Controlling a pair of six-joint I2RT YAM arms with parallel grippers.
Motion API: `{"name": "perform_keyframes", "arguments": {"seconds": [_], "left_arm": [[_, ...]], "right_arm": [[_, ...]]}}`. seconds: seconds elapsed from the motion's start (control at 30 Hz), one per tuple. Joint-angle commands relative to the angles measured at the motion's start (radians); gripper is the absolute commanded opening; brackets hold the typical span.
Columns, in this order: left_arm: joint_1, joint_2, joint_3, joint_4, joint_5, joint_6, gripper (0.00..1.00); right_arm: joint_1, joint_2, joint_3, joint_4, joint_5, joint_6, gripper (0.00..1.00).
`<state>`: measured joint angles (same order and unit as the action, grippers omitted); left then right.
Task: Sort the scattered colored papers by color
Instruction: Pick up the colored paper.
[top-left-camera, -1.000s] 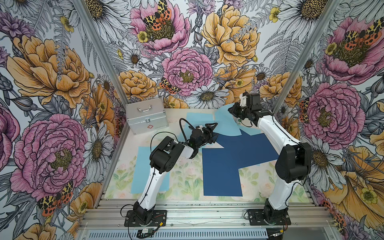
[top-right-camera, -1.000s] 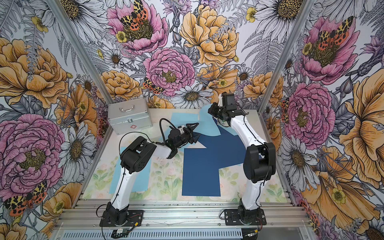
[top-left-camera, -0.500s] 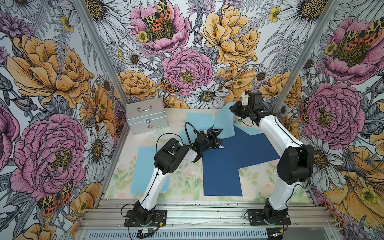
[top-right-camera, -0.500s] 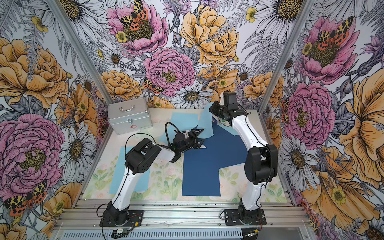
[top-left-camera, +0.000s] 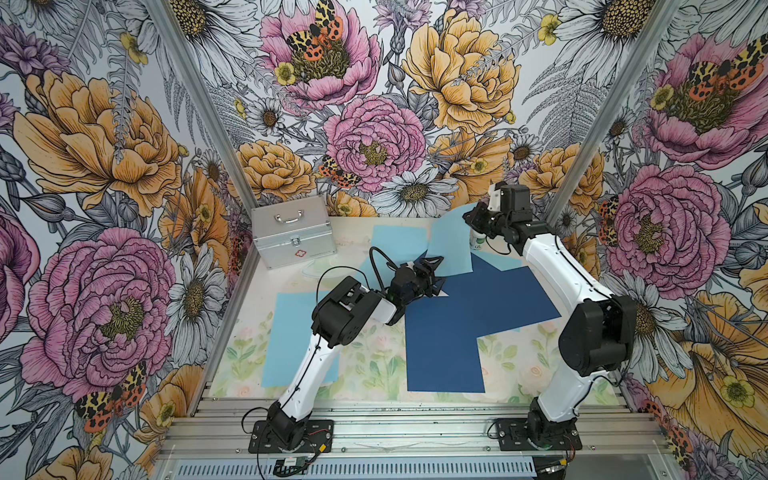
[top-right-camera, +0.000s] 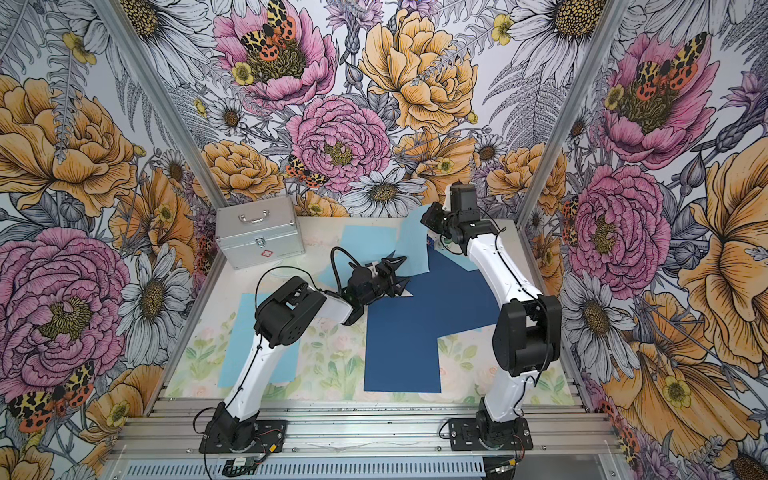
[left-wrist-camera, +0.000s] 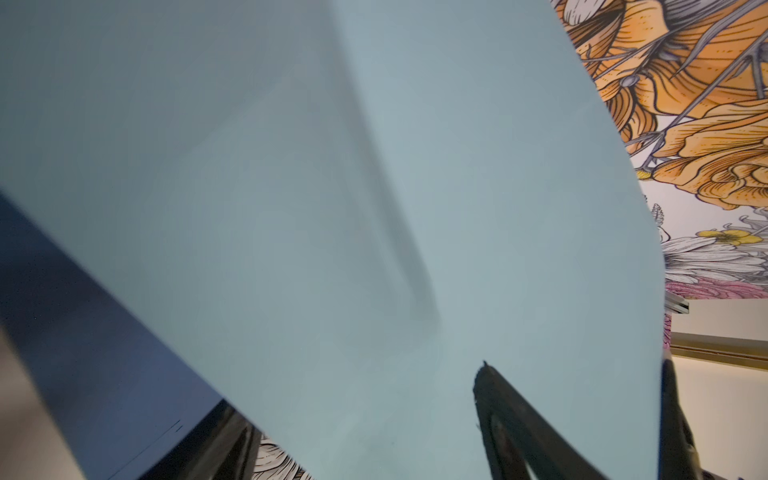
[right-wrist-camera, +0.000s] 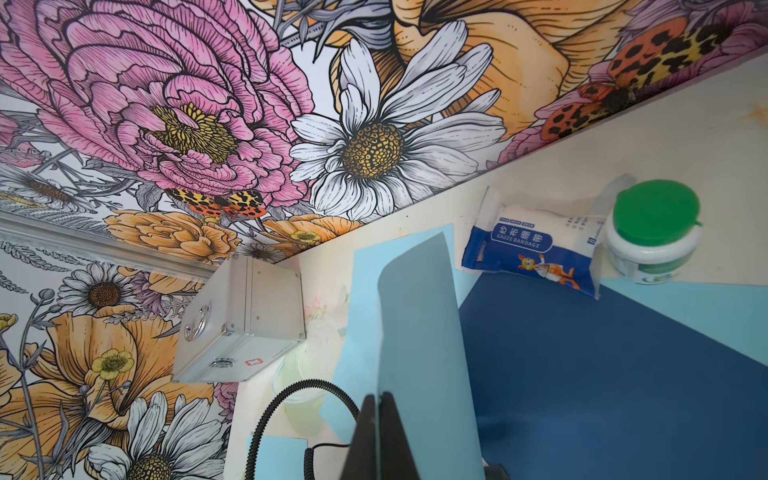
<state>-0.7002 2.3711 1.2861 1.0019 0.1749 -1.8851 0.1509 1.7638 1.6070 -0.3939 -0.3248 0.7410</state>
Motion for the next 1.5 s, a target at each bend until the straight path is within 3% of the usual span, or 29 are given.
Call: {"name": "perform_keyframes", "arguments": {"seconds": [0.0,0.1,0.53,1.2,1.47], "left_arm": [[-0.015,0.015,0.006,0.071,-0.070,-0.023,0.80],[-0.019,0.019,0.004,0.107,-0.099,-0.035,0.77],[-0.025,0.030,-0.001,0.094,-0.104,-0.033,0.47],[-0.089,0.094,0.080,0.086,-0.129,-0.075,0.59],[-0.085,0.089,0.050,0.134,-0.171,-0.092,0.34]], "right_arm": [[-0.005,-0.048,-0.033,0.023,0.043,-0.004,0.00],[-0.008,-0.064,-0.071,0.023,0.062,-0.007,0.00],[-0.040,-0.118,-0.166,0.036,0.064,-0.005,0.00],[-0.047,-0.218,-0.203,0.062,0.047,0.045,0.00],[-0.051,-0.252,-0.267,0.062,0.075,0.033,0.00]]}}
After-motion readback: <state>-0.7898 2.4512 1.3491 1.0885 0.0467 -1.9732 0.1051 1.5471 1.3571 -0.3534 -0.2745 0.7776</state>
